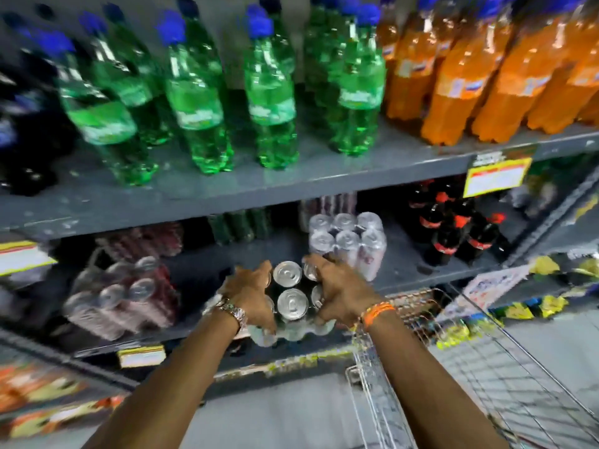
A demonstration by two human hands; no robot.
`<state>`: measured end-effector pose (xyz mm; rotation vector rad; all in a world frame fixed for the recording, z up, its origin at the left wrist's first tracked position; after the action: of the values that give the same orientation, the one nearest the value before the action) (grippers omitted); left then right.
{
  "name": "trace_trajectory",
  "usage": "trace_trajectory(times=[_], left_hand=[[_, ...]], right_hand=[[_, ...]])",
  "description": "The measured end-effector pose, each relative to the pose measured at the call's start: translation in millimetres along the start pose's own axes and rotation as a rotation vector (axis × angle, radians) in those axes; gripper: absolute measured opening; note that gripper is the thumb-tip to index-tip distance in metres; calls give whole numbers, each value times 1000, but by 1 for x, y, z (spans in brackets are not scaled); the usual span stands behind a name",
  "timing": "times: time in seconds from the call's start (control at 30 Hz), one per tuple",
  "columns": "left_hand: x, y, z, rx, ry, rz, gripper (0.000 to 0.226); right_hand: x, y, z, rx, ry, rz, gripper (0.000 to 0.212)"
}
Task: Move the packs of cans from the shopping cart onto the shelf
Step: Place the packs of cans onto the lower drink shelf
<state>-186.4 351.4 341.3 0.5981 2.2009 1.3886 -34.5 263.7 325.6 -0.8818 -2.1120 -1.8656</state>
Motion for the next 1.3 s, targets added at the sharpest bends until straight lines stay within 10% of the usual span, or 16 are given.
trace_trajectory(times=[0.63, 0.8, 1.0, 1.3], left_hand=[[128, 9, 94, -70, 106, -172, 100], [151, -10, 71, -234, 165, -444, 133], [156, -70, 32, -378, 155, -843, 66], [152, -72, 42, -490, 130, -811, 58]], right_hand=[[58, -40, 154, 54, 71, -8, 118], [44, -44, 139, -11, -5, 229, 142], [6, -85, 91, -204, -268, 787, 44], [14, -95, 83, -196, -200, 605, 44]])
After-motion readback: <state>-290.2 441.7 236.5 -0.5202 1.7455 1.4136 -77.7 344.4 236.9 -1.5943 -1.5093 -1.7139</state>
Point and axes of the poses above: each hand's wrist, its own z-axis towards the middle knuckle, its own y-axis out of the back of the hand, x = y × z, the point moved 6 cm from there along z, towards the middle knuckle
